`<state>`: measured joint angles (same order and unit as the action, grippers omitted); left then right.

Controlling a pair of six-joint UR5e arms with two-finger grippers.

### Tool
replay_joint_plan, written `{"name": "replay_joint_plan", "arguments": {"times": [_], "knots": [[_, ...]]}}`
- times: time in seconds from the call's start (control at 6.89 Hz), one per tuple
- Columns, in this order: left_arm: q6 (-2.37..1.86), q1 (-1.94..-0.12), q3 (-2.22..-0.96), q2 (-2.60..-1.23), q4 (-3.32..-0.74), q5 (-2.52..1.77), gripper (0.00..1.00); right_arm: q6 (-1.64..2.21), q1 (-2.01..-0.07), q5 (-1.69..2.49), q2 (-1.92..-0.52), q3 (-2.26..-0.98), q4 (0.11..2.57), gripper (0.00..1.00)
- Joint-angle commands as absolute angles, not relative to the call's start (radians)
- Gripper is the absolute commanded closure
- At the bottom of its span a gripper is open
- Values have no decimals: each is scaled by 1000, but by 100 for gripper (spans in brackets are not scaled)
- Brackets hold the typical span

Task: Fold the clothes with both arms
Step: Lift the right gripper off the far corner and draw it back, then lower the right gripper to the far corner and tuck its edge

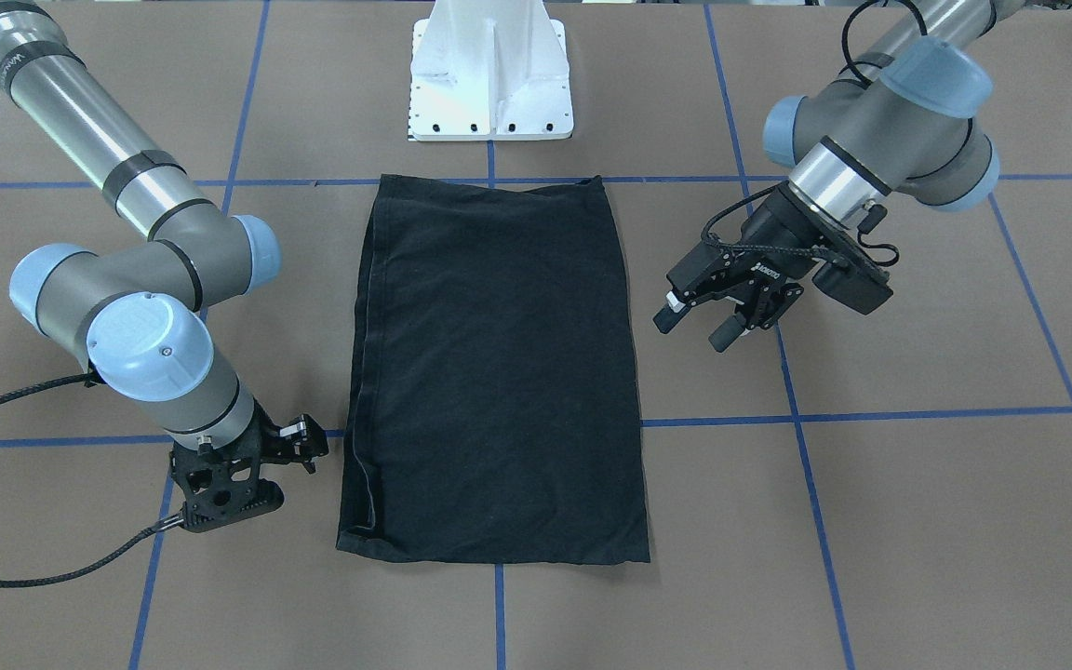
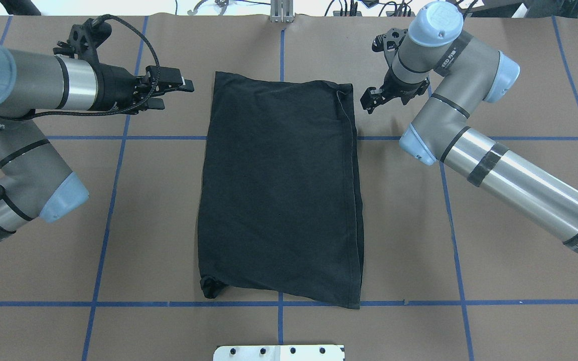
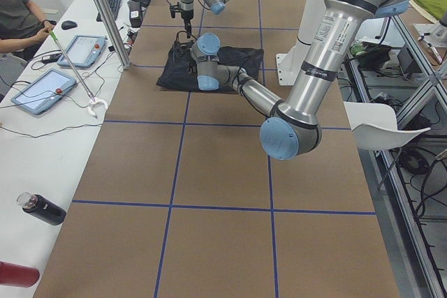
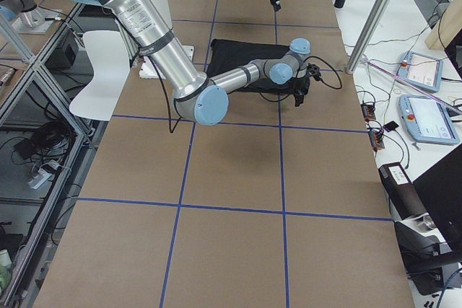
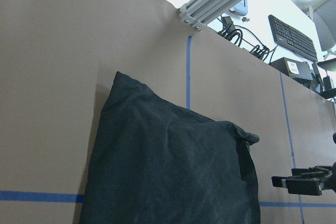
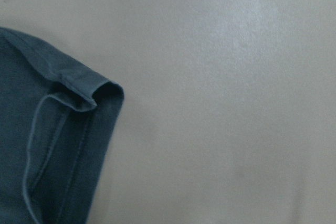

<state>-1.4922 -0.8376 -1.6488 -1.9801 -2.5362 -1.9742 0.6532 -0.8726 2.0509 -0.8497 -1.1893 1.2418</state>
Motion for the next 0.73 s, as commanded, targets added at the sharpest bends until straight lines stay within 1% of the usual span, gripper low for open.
{"name": "replay_joint_plan", "arguments": {"times": [0.0,0.15,0.58], "knots": [[-1491,-839,-1647,-1979,-2536,-1976,0,664,-876,2050,-757,-1148,1241,0],[-1493,-839,-1649,-1980,-2536,-1976,0,667,-864,2004,-696,-1091,1236,0],[-1493,-841,-1649,-1979,-2536,-1982,0,669,-799,1892,-623,-990,1229,0]]}}
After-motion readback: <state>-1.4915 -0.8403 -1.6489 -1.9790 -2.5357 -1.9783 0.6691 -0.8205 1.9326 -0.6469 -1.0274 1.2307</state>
